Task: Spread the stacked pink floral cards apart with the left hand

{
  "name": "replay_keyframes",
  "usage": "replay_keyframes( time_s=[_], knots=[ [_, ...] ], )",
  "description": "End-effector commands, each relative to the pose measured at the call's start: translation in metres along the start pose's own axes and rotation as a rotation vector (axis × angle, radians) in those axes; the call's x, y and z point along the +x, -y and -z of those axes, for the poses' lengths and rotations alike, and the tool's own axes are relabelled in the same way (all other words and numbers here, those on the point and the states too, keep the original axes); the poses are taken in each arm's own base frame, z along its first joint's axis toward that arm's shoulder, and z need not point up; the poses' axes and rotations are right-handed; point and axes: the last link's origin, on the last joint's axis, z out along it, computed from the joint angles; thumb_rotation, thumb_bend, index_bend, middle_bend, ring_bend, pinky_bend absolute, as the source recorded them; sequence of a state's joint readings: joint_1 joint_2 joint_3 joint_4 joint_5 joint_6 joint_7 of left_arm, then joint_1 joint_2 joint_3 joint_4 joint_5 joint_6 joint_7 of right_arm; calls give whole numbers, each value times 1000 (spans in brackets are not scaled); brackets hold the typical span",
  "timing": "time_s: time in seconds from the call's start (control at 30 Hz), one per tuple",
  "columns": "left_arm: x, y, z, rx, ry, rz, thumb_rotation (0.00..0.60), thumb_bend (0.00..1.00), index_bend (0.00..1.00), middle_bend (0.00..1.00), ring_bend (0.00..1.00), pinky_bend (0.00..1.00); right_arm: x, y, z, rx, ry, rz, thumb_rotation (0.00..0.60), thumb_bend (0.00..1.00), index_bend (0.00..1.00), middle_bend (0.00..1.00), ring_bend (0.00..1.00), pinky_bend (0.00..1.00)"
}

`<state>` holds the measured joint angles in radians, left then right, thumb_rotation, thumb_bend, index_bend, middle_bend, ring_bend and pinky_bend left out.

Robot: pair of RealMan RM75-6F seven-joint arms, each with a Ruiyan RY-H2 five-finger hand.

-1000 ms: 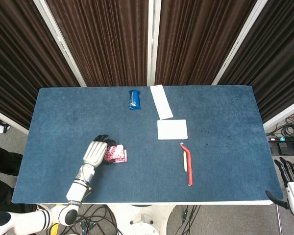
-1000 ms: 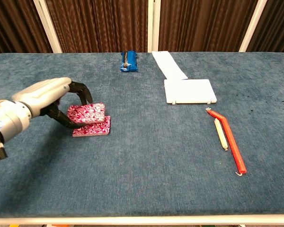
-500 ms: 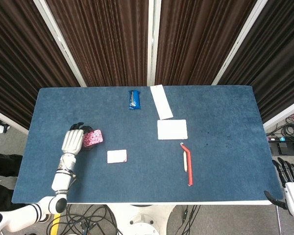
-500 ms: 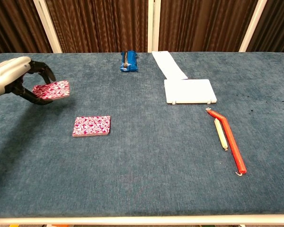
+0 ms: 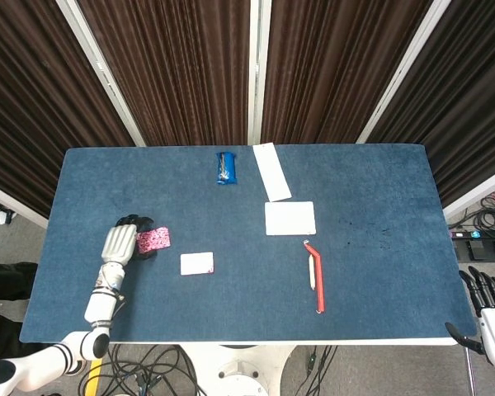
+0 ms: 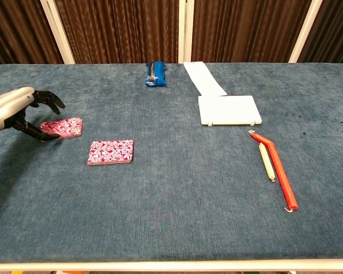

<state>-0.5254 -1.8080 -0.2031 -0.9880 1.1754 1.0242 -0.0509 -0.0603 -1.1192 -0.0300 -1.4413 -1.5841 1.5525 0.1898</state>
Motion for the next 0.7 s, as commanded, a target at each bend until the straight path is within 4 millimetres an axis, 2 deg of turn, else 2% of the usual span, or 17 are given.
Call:
replay_keyframes(
  time_s=[0.03, 0.17, 0.37, 0.53, 0.7],
  knots=[
    [3, -1, 1, -13, -16, 12, 600, 140, 179, 138, 98, 167, 0, 0, 0, 0, -1, -1, 600, 125, 0, 0, 0, 0],
    [9, -3, 3, -29, -23, 27, 600, 137, 175, 140, 95, 166, 1, -1, 0, -1, -6, -3, 600, 125, 0, 0, 0, 0],
    [18, -33, 23, -158, 2, 41, 600, 137, 181, 240, 92, 166, 0, -2, -2, -3, 1, -8, 600, 124, 0, 0, 0, 0],
    [9, -53, 43, -199, 94, 39, 600, 138, 230, 267, 92, 166, 1, 1, 0, 10, -9, -16, 600, 125, 0, 0, 0, 0],
    [-3, -69, 50, -233, 104, -4, 600, 139, 230, 275, 92, 168, 4, -1, 1, 4, -18, -16, 600, 125, 0, 0, 0, 0]
  ],
)
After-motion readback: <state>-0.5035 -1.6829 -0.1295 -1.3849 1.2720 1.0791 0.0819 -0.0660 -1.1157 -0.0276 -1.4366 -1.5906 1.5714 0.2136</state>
